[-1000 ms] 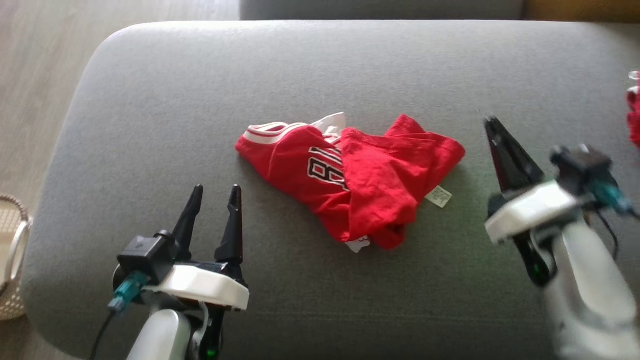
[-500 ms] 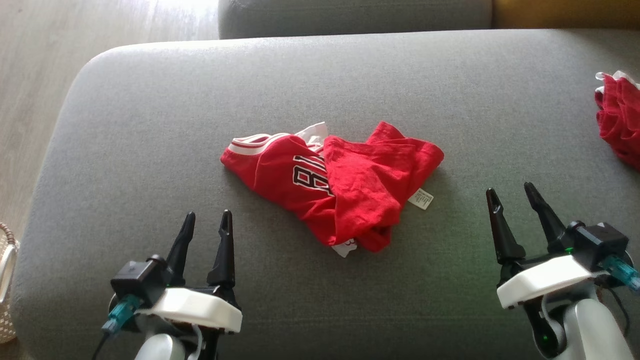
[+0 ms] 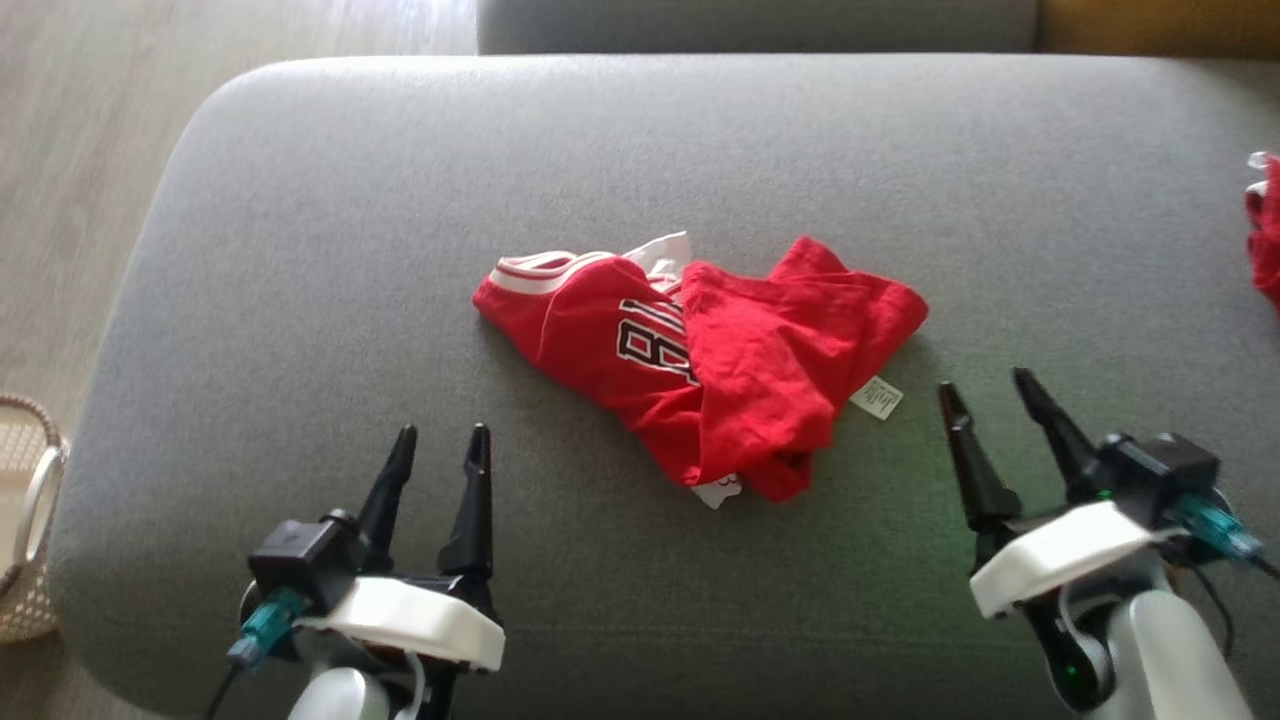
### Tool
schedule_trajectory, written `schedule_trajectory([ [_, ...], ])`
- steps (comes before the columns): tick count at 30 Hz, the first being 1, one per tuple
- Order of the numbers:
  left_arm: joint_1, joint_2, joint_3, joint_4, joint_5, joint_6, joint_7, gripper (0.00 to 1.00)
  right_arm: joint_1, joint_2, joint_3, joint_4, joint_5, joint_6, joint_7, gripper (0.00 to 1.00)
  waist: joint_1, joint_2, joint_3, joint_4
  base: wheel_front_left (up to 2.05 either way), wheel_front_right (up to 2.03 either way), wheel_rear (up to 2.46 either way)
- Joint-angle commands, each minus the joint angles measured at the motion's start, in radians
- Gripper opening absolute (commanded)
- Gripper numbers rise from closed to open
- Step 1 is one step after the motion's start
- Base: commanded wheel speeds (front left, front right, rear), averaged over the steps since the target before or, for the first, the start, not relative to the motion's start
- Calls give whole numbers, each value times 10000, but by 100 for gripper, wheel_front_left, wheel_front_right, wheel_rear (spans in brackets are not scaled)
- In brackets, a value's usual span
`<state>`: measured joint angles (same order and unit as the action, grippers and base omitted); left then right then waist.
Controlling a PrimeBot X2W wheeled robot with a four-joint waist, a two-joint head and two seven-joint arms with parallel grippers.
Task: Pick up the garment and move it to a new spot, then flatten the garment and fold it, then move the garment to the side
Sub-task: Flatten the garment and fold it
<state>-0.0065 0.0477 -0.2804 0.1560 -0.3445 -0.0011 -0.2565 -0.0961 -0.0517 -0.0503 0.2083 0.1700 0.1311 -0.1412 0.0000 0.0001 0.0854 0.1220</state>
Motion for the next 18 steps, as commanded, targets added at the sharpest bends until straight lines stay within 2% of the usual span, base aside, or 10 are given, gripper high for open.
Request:
schedule_trajectory([
  [1, -530, 26, 266, -342, -31, -45, -53, 100, -579, 13, 338, -352, 92, -4, 129, 100, 0, -1, 210, 160, 0, 0, 0],
  [7, -991, 26, -60, -339, -200, -14, -53, 100, -2176, -138, 1065, 210, 151, -4, 1552, 100, 0, -1, 1025, 644, 0, 0, 0],
  [10, -1218, 26, -241, -286, -250, -22, -53, 100, -3177, -325, 1418, 595, 321, -4, 1909, 100, 0, -1, 1413, 893, 0, 0, 0],
  [15, -1651, 26, -395, -339, -443, 39, -53, 100, -4494, -664, 1748, 1826, 711, -4, 2651, 100, 0, -1, 1857, 1412, 0, 0, 0],
  [18, -1823, 26, -466, -407, -566, 71, -53, 100, -5053, -634, 1774, 2524, 1322, -4, 2954, 100, 0, -1, 2006, 1687, 0, 0, 0],
])
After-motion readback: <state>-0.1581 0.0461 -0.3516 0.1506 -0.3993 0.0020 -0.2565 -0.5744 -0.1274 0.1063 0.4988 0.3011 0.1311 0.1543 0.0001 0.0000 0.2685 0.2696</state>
